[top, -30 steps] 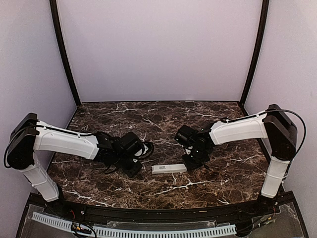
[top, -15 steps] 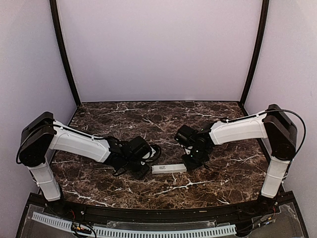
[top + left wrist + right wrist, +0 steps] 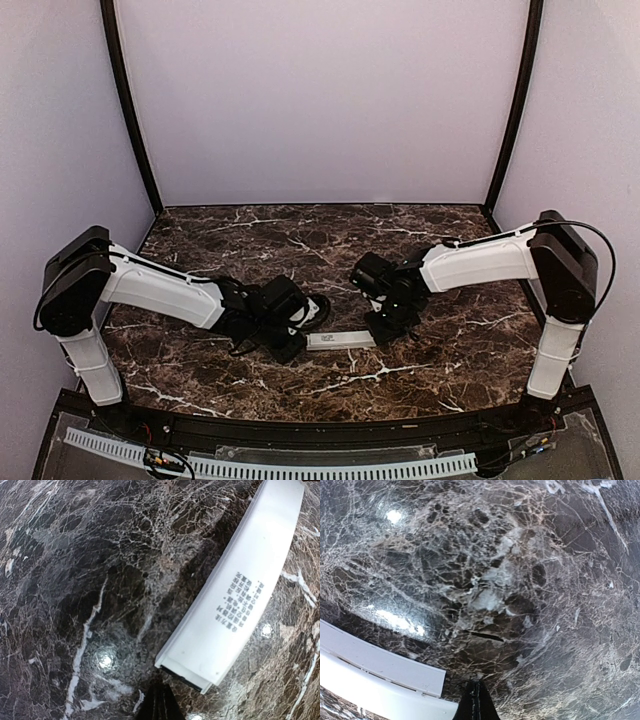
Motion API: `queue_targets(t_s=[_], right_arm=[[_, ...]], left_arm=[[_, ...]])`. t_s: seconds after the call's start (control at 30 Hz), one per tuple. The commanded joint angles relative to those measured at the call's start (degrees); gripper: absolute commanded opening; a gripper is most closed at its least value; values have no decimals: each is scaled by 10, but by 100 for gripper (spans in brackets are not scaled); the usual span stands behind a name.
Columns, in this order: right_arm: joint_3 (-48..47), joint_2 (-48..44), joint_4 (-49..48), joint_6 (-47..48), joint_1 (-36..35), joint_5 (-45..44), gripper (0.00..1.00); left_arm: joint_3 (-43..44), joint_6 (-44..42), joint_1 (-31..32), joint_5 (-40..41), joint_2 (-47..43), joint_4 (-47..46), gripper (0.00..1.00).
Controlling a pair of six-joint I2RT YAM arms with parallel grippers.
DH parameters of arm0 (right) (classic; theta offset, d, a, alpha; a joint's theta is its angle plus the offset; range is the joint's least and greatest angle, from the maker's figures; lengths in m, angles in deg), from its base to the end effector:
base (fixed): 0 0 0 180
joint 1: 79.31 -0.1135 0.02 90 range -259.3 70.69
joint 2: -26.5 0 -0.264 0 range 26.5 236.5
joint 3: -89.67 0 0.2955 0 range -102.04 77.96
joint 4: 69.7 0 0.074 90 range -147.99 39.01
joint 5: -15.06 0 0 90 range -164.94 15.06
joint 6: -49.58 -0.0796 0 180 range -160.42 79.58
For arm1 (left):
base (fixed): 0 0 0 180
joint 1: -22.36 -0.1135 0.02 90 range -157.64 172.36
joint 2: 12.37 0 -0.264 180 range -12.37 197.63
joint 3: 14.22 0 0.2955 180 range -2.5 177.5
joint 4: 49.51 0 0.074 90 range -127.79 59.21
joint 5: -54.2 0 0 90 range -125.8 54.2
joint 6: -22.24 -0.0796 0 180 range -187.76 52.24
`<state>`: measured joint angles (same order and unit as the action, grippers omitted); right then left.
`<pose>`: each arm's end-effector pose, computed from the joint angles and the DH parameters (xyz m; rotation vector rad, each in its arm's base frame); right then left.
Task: Load the batteries into the remote control
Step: Press the battery cover onto the remote control.
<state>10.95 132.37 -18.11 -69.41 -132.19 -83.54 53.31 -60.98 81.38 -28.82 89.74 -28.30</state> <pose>0.2418 0.2998 0.0828 -0.5782 2.8370 0.0225 0.2166 -0.3420 0.0774 1.0841 2.3200 -0.2969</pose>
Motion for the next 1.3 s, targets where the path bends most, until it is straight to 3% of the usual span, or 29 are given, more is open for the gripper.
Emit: queue_targets(t_s=[0.0,0.73,1.27], right_arm=[[-11,13,-3,-3,-9,7,0],[-23,22,-3,-9,-16,11,0],[-20,25,14,-9,-16,-17,0]], left_arm=[[2,-9,4,-14,-2,-2,4],[9,-11,10,-25,3,-16,4],[-7,-18,10,12,-7,-11,4]])
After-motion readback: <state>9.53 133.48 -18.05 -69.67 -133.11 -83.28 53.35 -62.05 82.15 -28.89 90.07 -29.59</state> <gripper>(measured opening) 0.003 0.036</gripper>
